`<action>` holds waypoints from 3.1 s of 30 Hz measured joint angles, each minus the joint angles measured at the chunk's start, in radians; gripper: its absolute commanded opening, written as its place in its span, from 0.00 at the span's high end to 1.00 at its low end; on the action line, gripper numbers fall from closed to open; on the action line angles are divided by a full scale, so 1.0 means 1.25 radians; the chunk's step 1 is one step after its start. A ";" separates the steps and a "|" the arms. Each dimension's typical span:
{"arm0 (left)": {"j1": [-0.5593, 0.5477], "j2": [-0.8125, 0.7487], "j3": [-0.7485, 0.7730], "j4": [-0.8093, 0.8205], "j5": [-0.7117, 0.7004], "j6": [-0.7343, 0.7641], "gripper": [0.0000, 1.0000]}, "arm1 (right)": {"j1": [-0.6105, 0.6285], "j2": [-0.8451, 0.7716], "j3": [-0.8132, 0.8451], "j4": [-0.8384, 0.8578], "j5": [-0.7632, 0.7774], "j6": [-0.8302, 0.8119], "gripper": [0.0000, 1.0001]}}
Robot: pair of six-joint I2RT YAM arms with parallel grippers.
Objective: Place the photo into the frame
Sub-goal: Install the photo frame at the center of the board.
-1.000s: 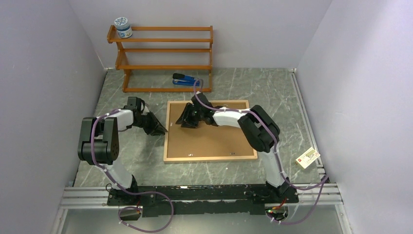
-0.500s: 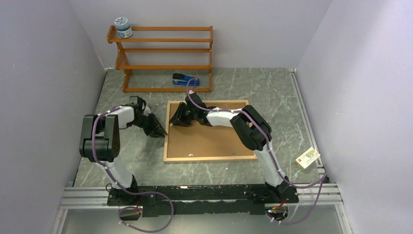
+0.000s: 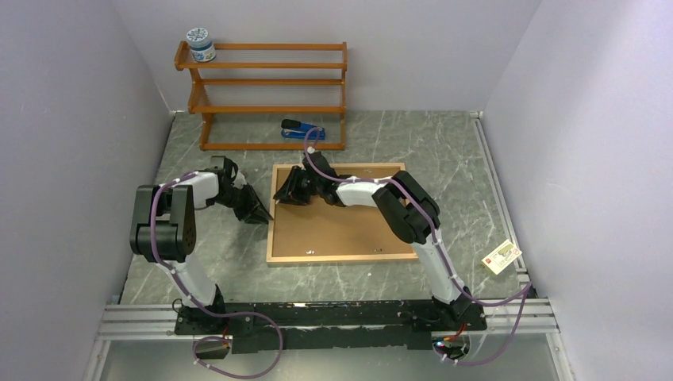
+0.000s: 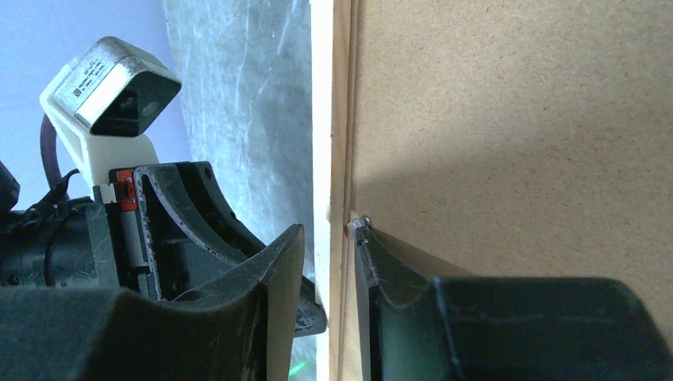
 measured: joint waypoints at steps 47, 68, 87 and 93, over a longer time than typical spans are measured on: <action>-0.005 -0.018 0.172 -0.039 -0.064 0.020 0.41 | -0.097 -0.362 -0.218 -0.055 0.276 -0.162 0.41; -0.005 0.193 0.258 0.074 0.003 0.028 0.58 | -0.100 -0.058 -0.017 -0.027 0.187 -0.242 0.43; 0.002 0.196 0.243 0.085 0.021 0.020 0.64 | -0.075 0.012 0.105 -0.082 0.314 -0.314 0.50; 0.001 0.197 0.243 0.086 0.023 0.019 0.66 | -0.055 0.012 0.114 -0.103 0.385 -0.361 0.50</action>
